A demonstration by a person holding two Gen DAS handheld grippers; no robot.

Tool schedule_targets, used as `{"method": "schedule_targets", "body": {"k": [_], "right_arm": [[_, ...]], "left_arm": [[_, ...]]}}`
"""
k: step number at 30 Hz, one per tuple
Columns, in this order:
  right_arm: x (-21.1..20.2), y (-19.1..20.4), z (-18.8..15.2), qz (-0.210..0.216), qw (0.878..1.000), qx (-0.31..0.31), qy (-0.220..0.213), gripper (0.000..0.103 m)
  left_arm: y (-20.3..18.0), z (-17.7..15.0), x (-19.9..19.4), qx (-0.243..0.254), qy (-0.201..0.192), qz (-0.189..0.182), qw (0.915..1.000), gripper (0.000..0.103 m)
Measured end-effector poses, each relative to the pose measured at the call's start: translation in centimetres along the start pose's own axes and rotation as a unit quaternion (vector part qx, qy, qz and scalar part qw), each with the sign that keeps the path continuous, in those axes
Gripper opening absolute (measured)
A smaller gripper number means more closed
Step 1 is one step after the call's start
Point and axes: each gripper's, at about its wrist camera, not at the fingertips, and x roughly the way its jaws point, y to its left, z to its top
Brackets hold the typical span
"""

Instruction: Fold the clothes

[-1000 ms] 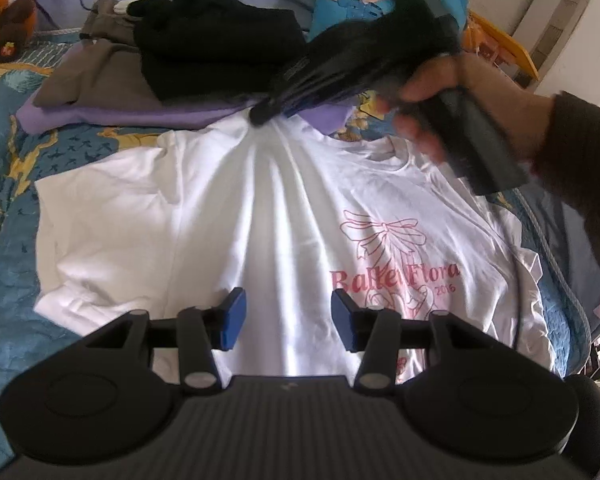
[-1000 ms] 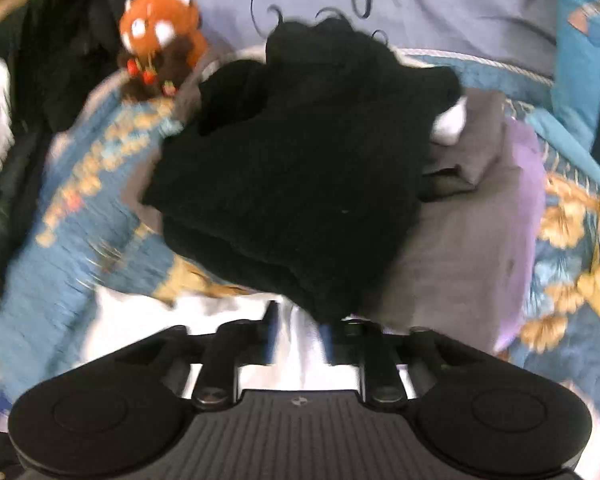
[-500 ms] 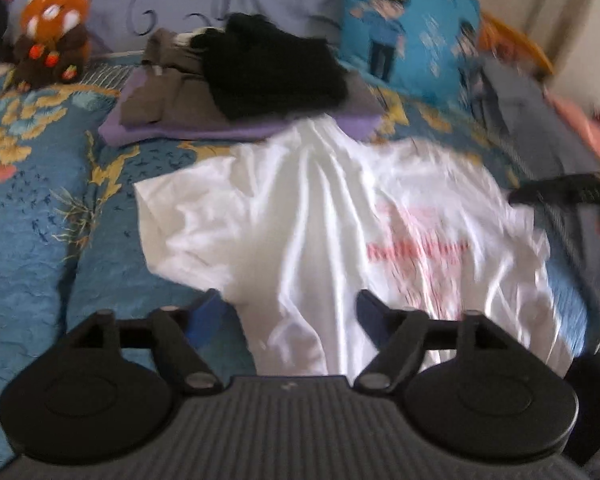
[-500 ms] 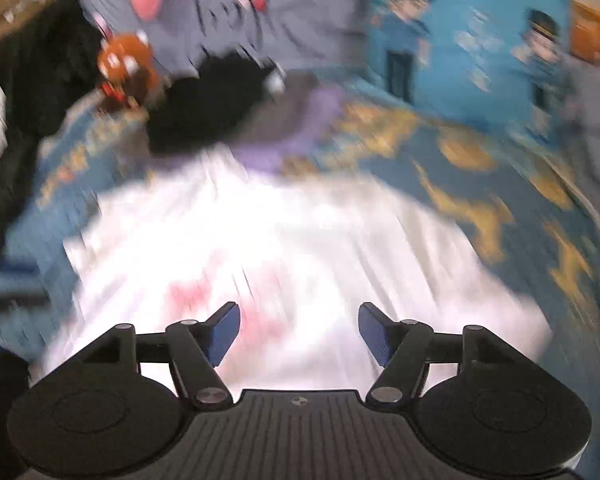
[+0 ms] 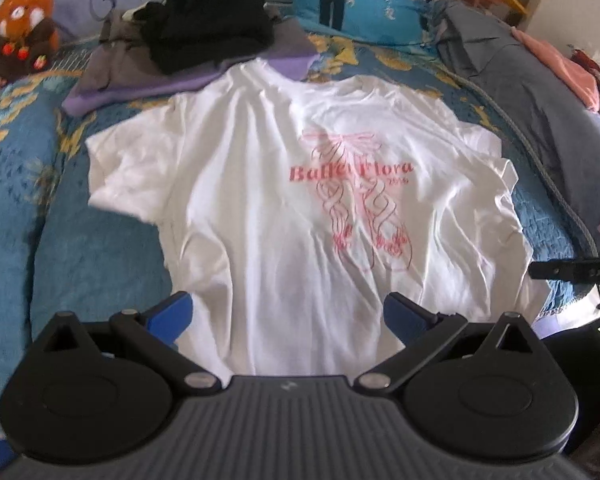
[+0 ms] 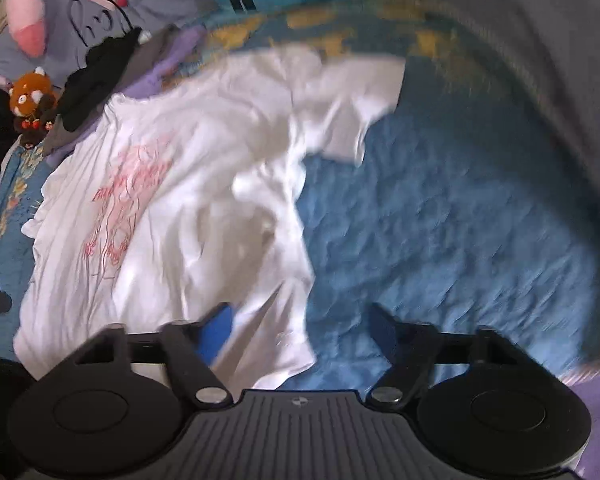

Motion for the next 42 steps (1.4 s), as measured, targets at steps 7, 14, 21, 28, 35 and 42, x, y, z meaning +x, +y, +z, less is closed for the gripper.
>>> {"method": "schedule_targets", "body": {"k": [7,14,21,28,35,42], "right_arm": [[-2.0,-0.8,-1.9,0.010,1.000,0.021,0.000,0.006],[-1.7,-4.3,-2.8,-0.040,0.997,0.065,0.034,0.020],[-4.5,-2.1,-2.8,-0.105,0.993,0.051,-0.010,0.056],[-6.8,1.5,-2.5,-0.176,0.983,0.012,-0.057,0.062],[-6.7,0.0,-2.7,-0.154,0.985,0.063,-0.041,0.062],[-5.7,-1.0,-2.6,-0.091,0.990,0.096,-0.049,0.066]], "left_arm": [[1.8,-1.3,-2.5,-0.032,-0.010,0.055,0.9979,0.103],[7.1,-3.2,-5.0,-0.099,-0.003,0.114,0.9885,0.103],[9.6,-3.1,-7.5,-0.101,-0.017,0.150,0.9834,0.103],[11.5,-3.1,-4.0,-0.065,0.047,0.122,0.9893,0.103],[11.4,-3.2,1.2,0.008,0.102,0.054,0.9932,0.103],[11.6,-2.3,2.9,0.010,0.101,0.020,0.9946,0.103]]}}
